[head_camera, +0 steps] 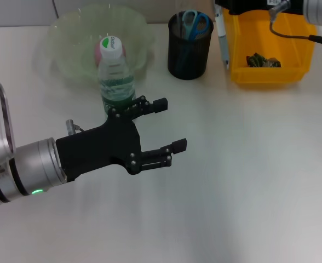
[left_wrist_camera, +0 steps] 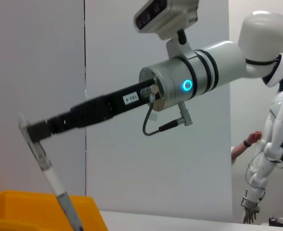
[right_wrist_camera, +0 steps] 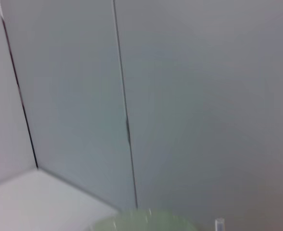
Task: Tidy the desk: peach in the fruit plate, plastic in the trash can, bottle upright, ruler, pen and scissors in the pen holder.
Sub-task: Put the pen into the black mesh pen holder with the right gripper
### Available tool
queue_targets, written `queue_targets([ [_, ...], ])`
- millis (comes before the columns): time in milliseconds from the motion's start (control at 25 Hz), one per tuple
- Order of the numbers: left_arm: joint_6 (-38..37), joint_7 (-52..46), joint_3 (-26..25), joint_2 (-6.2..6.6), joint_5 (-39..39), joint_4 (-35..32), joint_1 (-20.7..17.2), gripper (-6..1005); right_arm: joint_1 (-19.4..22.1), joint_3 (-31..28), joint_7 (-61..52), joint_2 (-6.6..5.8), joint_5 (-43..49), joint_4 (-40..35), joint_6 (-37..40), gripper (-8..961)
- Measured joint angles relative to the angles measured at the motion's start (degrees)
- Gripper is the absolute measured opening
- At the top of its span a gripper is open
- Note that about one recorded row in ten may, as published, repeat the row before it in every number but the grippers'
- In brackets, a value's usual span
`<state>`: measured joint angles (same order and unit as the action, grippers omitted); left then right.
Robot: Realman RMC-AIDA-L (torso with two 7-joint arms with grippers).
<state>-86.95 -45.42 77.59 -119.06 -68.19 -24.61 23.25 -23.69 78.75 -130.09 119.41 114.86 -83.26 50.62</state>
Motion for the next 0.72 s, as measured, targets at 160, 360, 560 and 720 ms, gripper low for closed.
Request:
queue_targets([
  [160, 0.0, -0.2, 0.0, -0.04, 0.1, 0.0, 0.1, 830, 1.9, 0.0, 8.5, 0.02, -8.6, 1.6, -2.6, 184],
  [360, -0.5, -0.3, 0.3, -0.03, 1.7, 0.0, 0.1, 830, 2.1, 0.0, 20.3, 0.04, -16.9, 6.2, -4.4, 184],
  [560, -0.4, -0.5, 0.4, -0.04, 2.2, 0.1, 0.6, 830, 2.1, 0.9, 39.3, 0.15, -32.8, 14.6, -6.7, 184],
  [720, -0.3, -1.2, 0.5, -0.09, 2.7, 0.9, 1.6, 830, 1.4, 0.8, 50.7, 0.18, -43.3, 20.4, -6.8, 184],
])
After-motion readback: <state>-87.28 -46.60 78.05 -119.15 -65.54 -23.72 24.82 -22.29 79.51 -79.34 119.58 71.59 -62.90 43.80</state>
